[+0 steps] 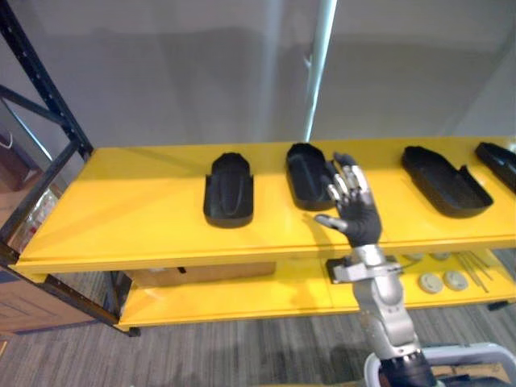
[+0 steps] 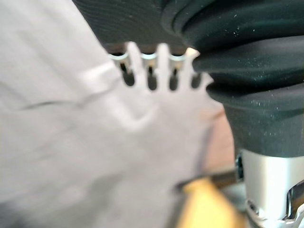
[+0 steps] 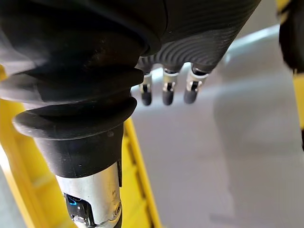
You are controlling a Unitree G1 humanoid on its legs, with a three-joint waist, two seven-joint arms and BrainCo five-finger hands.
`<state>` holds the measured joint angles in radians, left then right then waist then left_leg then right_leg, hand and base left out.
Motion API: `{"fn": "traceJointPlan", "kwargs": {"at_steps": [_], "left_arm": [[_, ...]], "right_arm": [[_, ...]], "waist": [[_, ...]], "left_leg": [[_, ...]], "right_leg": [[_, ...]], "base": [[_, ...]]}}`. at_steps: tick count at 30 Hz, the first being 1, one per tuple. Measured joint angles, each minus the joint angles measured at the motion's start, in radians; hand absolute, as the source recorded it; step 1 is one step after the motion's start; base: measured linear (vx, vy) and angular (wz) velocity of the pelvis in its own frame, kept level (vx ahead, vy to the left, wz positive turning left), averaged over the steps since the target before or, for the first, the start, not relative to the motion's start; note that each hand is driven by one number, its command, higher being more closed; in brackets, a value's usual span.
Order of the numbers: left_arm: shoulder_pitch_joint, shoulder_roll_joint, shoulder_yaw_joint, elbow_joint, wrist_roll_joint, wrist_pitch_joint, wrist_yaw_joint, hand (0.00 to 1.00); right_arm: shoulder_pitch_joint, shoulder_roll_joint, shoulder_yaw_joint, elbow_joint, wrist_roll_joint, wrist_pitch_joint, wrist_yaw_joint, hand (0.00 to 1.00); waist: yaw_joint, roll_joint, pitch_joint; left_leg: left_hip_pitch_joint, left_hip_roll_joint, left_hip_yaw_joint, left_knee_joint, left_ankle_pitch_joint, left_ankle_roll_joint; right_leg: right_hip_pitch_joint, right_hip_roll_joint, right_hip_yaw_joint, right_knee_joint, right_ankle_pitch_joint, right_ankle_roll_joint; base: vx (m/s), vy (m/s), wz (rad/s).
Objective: Walk over and take plastic housings, then place them on the shelf
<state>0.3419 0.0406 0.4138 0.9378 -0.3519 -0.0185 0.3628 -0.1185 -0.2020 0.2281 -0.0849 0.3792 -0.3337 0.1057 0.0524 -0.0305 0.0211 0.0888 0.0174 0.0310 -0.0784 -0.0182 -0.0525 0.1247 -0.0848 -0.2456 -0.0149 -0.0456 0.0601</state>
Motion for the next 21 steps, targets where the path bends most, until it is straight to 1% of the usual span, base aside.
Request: {"fn": "traceJointPlan", "kwargs": {"at_steps": [2, 3, 4, 5, 6, 7, 9, 11, 13, 15, 18, 21], "left_arm": [[0.0, -0.005, -0.005, 0.057, -0.001, 0.045, -0.098, 0.0], [0.001, -0.012, -0.009, 0.077, 0.002, 0.077, -0.161, 0.0], [0.001, -0.012, -0.018, 0.083, 0.007, 0.084, -0.184, 0.0], [0.0, -0.006, -0.028, 0.085, 0.007, 0.086, -0.225, 0.0], [0.0, -0.005, -0.037, 0.084, 0.006, 0.086, -0.249, 0.0], [-0.003, 0.0, -0.045, 0.084, 0.006, 0.091, -0.28, 0.0], [-0.006, 0.001, -0.048, 0.087, 0.009, 0.093, -0.297, 0.0], [-0.013, 0.014, -0.082, 0.087, 0.014, 0.093, -0.312, 0.0], [-0.025, 0.024, -0.093, 0.095, 0.018, 0.094, -0.327, 0.0], [-0.043, 0.038, -0.106, 0.102, 0.018, 0.11, -0.33, 0.0], [-0.047, 0.042, -0.106, 0.103, 0.017, 0.115, -0.337, 0.0], [-0.049, 0.04, -0.106, 0.102, 0.018, 0.112, -0.34, 0.0]], "right_arm": [[-0.022, 0.0, 0.021, 0.027, -0.003, 0.022, 0.006, 0.0], [-0.027, 0.004, 0.028, 0.044, -0.004, 0.042, 0.009, 0.0], [-0.03, 0.004, 0.03, 0.053, -0.003, 0.052, 0.012, 0.0], [-0.035, 0.004, 0.034, 0.068, 0.0, 0.077, 0.029, 0.0], [-0.041, 0.004, 0.043, 0.077, 0.0, 0.088, 0.041, 0.0], [-0.05, 0.004, 0.059, 0.083, 0.0, 0.104, 0.071, 0.0], [-0.055, 0.005, 0.076, 0.093, 0.001, 0.111, 0.097, 0.0], [-0.059, 0.004, 0.115, 0.109, 0.0, 0.124, 0.132, 0.0], [-0.073, 0.007, 0.156, 0.126, 0.0, 0.142, 0.166, 0.0], [-0.119, 0.021, 0.216, 0.174, 0.015, 0.157, 0.233, 0.0], [-0.183, 0.05, 0.294, 0.222, 0.024, 0.163, 0.319, 0.0], [-0.225, 0.088, 0.335, 0.257, 0.032, 0.165, 0.349, 0.0]], "waist": [[0.004, -0.005, 0.002], [0.012, -0.008, 0.005], [0.016, -0.009, 0.009], [0.018, -0.006, 0.02], [0.019, -0.007, 0.02], [0.018, -0.005, 0.025], [0.017, -0.004, 0.028], [0.017, -0.005, 0.032], [0.018, -0.009, 0.035], [0.018, -0.016, 0.04], [0.021, -0.021, 0.044], [0.031, -0.02, 0.045]], "left_leg": [[0.002, -0.001, 0.0, 0.0, 0.0, 0.0], [0.008, -0.001, 0.0, 0.0, 0.0, 0.0], [0.014, -0.001, 0.0, -0.001, 0.0, 0.0], [0.02, -0.002, -0.001, -0.002, 0.0, 0.0], [0.021, -0.001, -0.001, -0.006, 0.0, 0.0], [0.021, -0.001, -0.001, -0.007, 0.0, 0.001], [0.024, -0.002, 0.001, -0.008, 0.0, 0.001], [0.024, -0.001, 0.002, -0.009, 0.0, 0.001], [0.023, -0.002, 0.002, -0.009, 0.0, 0.001], [0.021, -0.003, 0.002, -0.009, 0.0, 0.001], [0.017, -0.005, 0.002, -0.009, 0.001, 0.0], [0.015, -0.008, -0.003, -0.009, 0.002, -0.001]], "right_leg": [[0.001, -0.001, 0.0, 0.003, 0.0, 0.0], [0.004, -0.002, 0.0, 0.007, -0.002, 0.002], [0.009, -0.003, 0.0, 0.008, -0.004, 0.004], [0.016, -0.004, -0.001, 0.01, -0.008, 0.006], [0.015, -0.003, -0.001, 0.012, -0.009, 0.005], [0.013, -0.004, -0.002, 0.019, -0.014, 0.006], [0.013, -0.005, -0.002, 0.024, -0.018, 0.008], [0.012, -0.005, -0.004, 0.024, -0.018, 0.008], [0.012, -0.005, -0.004, 0.023, -0.018, 0.008], [0.011, -0.006, -0.005, 0.021, -0.018, 0.009], [0.012, -0.008, -0.008, 0.017, -0.016, 0.01], [0.016, -0.011, -0.027, 0.016, -0.016, 0.011]], "base": [[0.0, 0.0, 0.0], [0.0, 0.0, 0.0], [-0.04, -0.005, 0.0], [-0.06, -0.015, 0.01], [-0.09, -0.027, 0.0], [-0.08, -0.026, -0.01], [-0.05, -0.014, -0.02], [-0.03, -0.01, -0.02], [0.0, 0.0, 0.0], [0.0, 0.0, 0.0], [0.02, -0.002, 0.05], [0.02, -0.006, 0.14]]}}
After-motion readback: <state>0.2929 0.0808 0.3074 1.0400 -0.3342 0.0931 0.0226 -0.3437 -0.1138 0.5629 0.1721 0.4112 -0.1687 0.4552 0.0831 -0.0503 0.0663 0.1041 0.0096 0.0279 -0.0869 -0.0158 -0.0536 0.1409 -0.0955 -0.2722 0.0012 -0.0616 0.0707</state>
